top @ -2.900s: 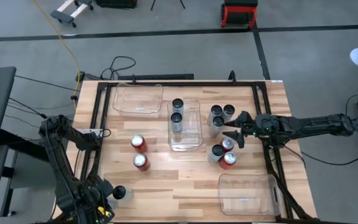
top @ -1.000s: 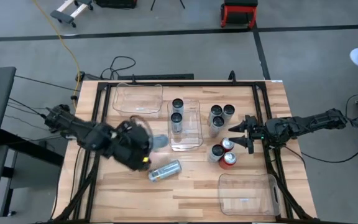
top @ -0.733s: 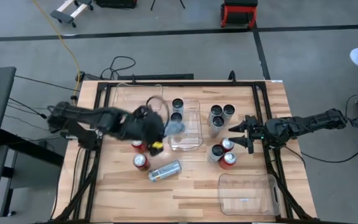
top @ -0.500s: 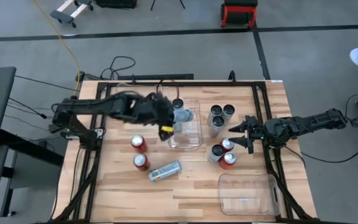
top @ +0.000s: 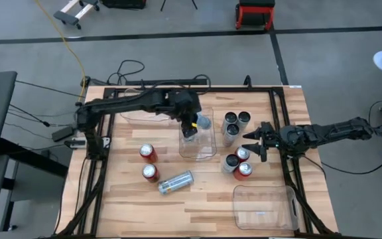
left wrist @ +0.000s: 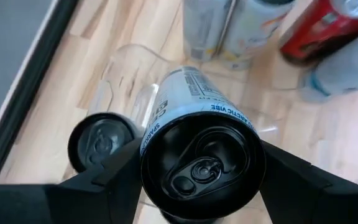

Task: Sort soda cans
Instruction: Put the white blue soda can into the middle transparent bin

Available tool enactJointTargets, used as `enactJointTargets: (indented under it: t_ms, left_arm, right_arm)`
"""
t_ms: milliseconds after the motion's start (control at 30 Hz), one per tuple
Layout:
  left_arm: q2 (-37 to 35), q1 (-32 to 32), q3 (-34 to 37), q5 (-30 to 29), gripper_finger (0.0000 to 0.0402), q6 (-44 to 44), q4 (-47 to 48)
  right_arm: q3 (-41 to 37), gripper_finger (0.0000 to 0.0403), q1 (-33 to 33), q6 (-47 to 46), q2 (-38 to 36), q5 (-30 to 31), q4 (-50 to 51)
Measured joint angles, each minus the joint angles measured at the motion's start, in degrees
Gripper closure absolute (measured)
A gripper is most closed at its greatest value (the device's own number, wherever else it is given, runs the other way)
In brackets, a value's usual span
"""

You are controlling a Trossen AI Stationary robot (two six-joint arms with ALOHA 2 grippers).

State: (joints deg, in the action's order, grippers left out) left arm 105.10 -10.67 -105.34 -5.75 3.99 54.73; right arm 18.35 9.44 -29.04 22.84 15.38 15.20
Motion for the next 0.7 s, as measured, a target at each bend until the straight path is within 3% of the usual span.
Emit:
enactJointTargets:
  t_ms: [133, 467, 600, 700]
  left_arm:
    - [2.76, -0.79, -1.12, 1.6, 0.0145, -2.15, 1.79]
    - [10.01, -0.88, -12.43, 2.13, 0.0143, -9.0, 8.11]
    - [12.63, -1.06, -16.45, 2.13, 0.011, -10.71, 10.77]
    - [14.19, -1.13, -18.04, 2.11, 0.0107, -12.29, 13.06]
  right_arm:
    - [0.0, 0.0122, -0.62, 0.03, 0.93, 0.0, -0.04]
    - [0.0, 0.0122, -2.53, 0.4, 1.95, -0.22, -1.07]
    - [0.0, 0.0122, -2.91, 0.57, 1.95, -0.22, -1.03]
    - [0.0, 0.0122, -2.87, 0.58, 1.95, -0.23, -0.89]
